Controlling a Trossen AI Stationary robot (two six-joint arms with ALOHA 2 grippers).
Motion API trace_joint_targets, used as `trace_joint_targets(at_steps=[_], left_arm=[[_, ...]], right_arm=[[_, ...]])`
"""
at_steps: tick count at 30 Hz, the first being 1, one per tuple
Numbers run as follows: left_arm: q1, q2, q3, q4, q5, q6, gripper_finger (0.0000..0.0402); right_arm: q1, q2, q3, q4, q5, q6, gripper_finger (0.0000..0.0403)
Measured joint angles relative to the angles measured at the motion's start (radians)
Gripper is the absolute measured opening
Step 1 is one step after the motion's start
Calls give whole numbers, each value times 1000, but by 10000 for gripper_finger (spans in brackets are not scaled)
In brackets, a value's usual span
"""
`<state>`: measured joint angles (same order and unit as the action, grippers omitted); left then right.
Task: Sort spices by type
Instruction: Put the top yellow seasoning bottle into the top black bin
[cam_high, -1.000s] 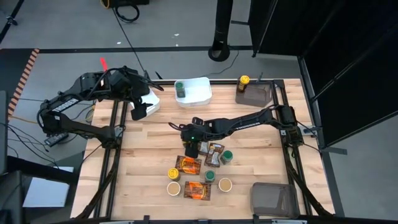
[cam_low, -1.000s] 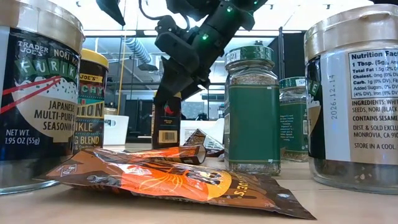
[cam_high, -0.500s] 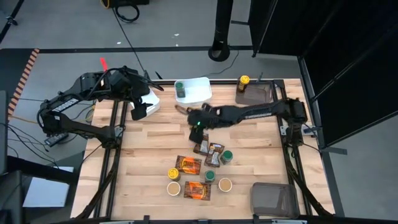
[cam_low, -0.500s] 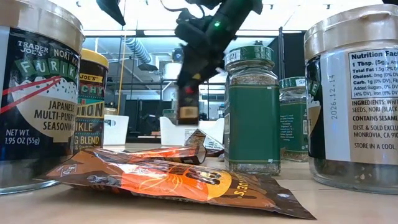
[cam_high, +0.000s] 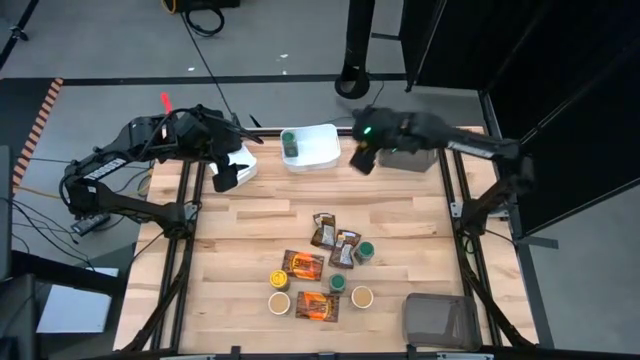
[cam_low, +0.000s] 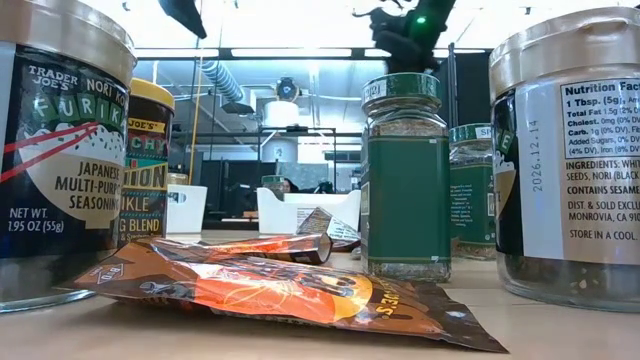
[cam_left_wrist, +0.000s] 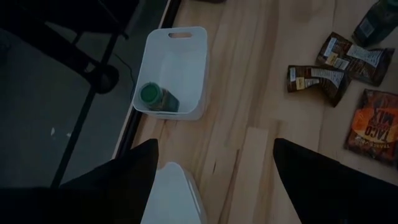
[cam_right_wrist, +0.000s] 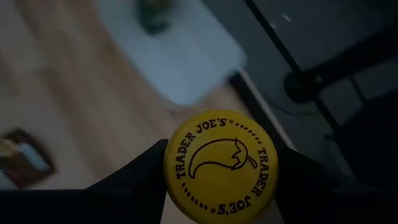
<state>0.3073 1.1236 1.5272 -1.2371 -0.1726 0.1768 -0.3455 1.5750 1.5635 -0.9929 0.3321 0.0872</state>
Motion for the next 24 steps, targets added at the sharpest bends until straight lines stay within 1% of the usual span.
trace_joint_targets(at_steps=[4,6,10,14,17,20,24], left_arm=[[0,0,0,15,0,0,325],[0,0,-1,14,0,0,325],[0,0,-1,14,0,0,325],[0,0,-1,14,0,1,325],[0,0,-1,14,0,1,325],[0,0,-1,14,0,1,325],[0,2,-1,17,-2,1,325]], right_arm=[[-127,-86,-1,-92,0,-32,240],[-196,-128,-28,-94,0,-37,240],[-323,-222,-146,-56,-16,-20,240],[-408,-281,-308,55,-17,20,240],[-439,-294,-402,176,-21,38,240],[-462,-273,-464,271,-37,58,240],[-481,-219,-499,307,-39,78,240]])
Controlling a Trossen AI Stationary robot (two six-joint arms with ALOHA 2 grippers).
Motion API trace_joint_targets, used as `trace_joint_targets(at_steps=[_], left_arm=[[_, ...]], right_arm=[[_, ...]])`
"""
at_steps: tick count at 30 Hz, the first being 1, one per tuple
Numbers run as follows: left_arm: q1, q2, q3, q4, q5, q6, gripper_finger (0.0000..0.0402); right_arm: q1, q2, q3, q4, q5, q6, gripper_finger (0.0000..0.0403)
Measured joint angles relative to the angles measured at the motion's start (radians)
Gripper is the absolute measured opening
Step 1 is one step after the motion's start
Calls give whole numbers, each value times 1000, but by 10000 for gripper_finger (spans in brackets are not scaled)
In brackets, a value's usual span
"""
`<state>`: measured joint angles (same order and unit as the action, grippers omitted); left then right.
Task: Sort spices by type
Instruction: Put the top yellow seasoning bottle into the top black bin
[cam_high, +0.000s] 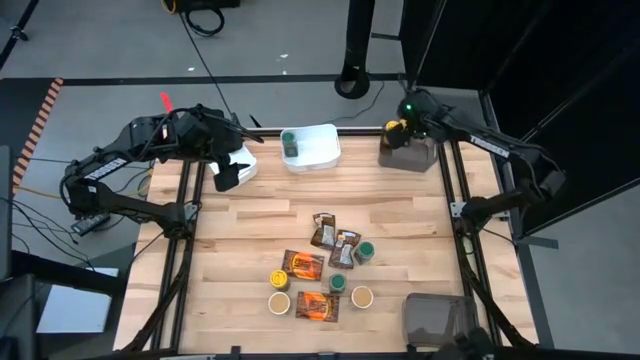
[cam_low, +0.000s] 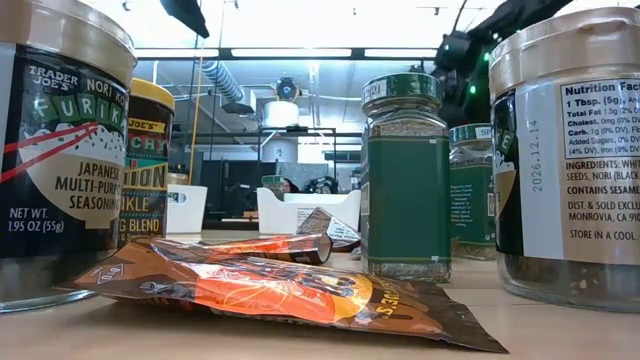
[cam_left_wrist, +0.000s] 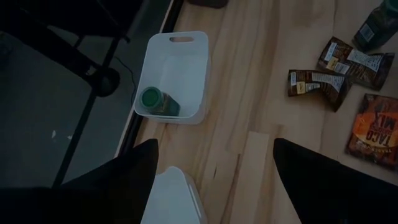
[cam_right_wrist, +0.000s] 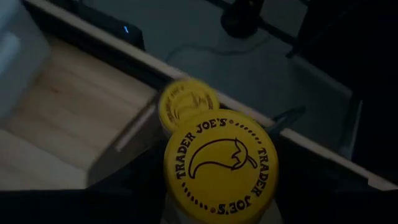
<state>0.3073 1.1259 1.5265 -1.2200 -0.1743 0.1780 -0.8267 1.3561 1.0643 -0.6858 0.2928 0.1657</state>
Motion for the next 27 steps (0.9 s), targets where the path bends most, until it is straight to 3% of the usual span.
trace_joint_targets(at_steps=[19,27], left_arm=[[0,0,0,2,-25,0,325],[0,0,-1,2,-35,-8,325]], right_arm=[[-137,32,-29,50,-37,55,240],[-158,-38,-219,226,-84,157,240]])
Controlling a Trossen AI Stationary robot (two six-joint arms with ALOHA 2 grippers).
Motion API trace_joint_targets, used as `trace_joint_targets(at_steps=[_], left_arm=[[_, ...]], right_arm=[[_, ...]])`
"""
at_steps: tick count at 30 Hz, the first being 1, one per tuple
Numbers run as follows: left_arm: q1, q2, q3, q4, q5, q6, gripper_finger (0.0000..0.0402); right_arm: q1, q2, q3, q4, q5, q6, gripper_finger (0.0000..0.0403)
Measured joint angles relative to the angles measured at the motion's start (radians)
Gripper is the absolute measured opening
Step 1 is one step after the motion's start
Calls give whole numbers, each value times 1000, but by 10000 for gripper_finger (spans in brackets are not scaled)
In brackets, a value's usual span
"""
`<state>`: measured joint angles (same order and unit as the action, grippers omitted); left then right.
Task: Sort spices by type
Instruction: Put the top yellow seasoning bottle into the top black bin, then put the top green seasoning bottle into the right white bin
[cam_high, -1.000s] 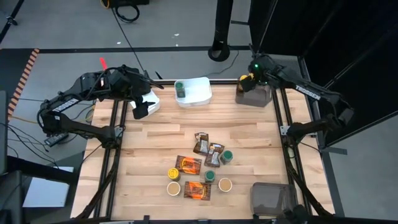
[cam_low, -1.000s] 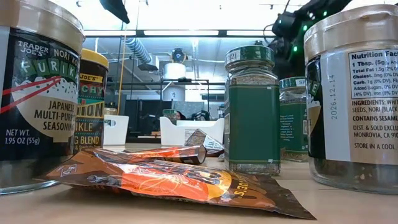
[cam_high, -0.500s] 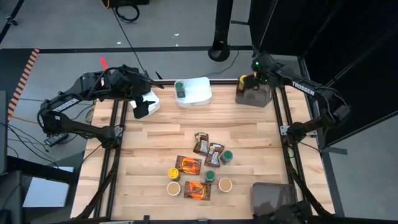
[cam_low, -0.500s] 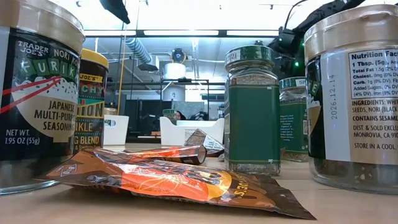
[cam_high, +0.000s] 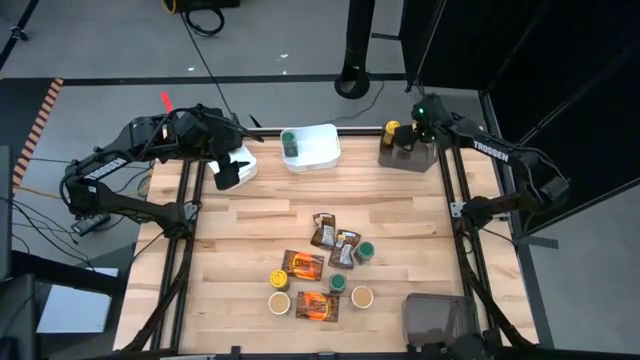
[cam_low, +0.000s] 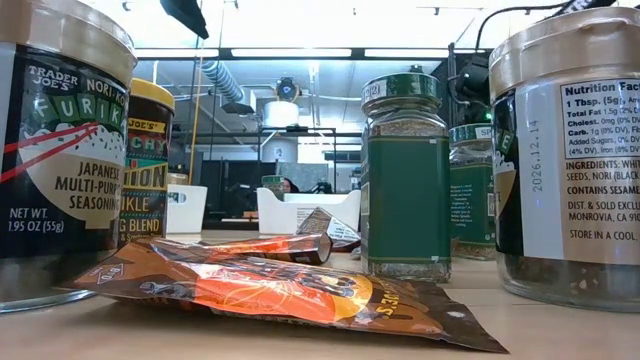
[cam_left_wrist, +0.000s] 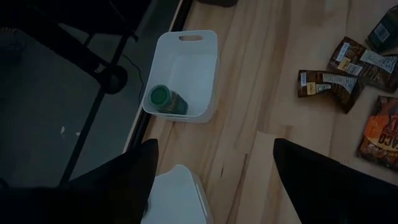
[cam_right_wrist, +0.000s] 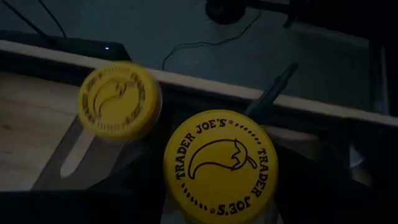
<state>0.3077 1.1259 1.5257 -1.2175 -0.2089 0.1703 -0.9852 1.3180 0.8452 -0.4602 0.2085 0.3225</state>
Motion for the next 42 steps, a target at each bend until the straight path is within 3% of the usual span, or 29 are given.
trace_joint_targets(at_steps=[6,14,23,28,33,38,42], left_arm=[[0,0,-2,11,-3,6,325],[0,-5,-103,115,-6,7,325],[0,-11,-133,135,-18,6,325],[0,-14,-132,152,-19,6,325],[0,-14,-132,152,-19,6,325],[0,-21,-132,151,-19,2,325],[0,-21,-132,152,-19,2,325]], right_arm=[[-9,-41,-100,129,34,32,240],[-9,-27,-149,195,32,45,240],[-11,-27,-150,211,23,17,299],[-11,-27,-148,221,-2,15,310],[-11,-45,-63,213,-5,-26,307],[-7,-87,107,139,-11,-109,307],[38,-136,253,16,-133,-176,308]])
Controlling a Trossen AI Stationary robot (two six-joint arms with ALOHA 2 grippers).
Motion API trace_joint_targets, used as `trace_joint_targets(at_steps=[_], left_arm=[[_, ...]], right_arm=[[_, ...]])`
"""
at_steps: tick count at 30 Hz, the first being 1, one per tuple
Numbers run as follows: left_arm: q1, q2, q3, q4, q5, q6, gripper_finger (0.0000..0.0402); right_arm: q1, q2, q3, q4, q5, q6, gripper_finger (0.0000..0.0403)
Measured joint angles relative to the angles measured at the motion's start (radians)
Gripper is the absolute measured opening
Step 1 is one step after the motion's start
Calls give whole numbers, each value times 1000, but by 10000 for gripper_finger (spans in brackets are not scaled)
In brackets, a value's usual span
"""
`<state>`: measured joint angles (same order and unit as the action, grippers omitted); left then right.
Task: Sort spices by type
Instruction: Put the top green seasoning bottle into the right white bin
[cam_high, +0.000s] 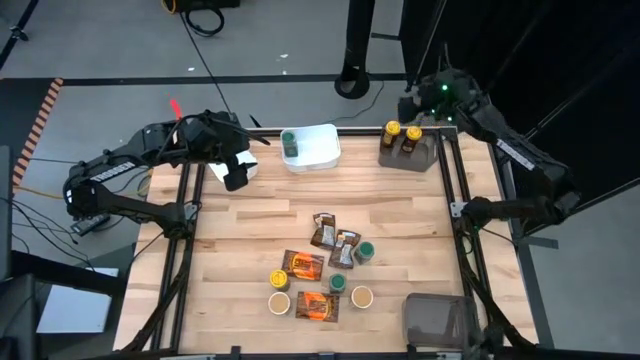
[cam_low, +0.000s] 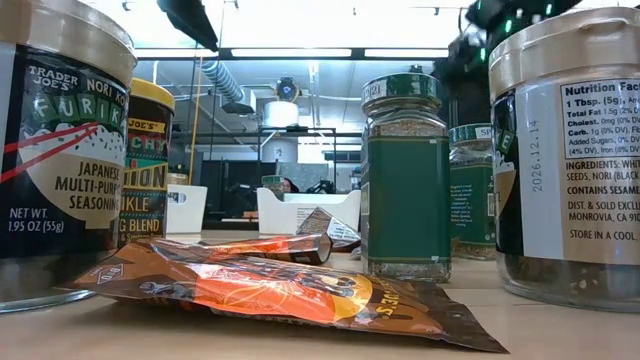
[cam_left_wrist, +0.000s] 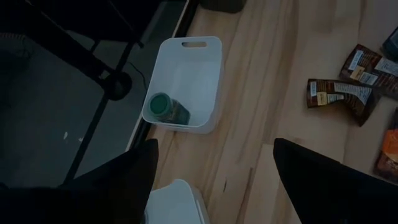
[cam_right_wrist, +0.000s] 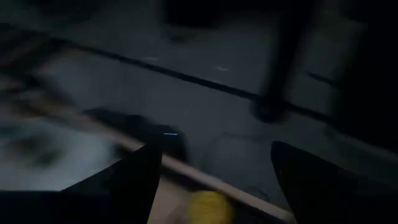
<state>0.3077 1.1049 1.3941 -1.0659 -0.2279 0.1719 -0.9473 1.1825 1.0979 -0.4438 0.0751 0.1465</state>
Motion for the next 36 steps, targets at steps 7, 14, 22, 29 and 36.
trace_joint_targets(at_steps=[7,14,22,29,36], left_arm=[[0,0,0,13,0,7,325],[0,-1,0,20,0,8,325],[0,-1,0,21,0,10,325],[0,-1,0,8,0,10,325],[0,-1,0,-13,0,10,325]], right_arm=[[342,-102,47,-244,-203,-79,288],[805,-94,-43,-239,-70,54,270],[1062,117,-59,-84,86,0,283],[1147,264,-43,-88,83,93,326],[1205,301,-17,-139,83,185,352]])
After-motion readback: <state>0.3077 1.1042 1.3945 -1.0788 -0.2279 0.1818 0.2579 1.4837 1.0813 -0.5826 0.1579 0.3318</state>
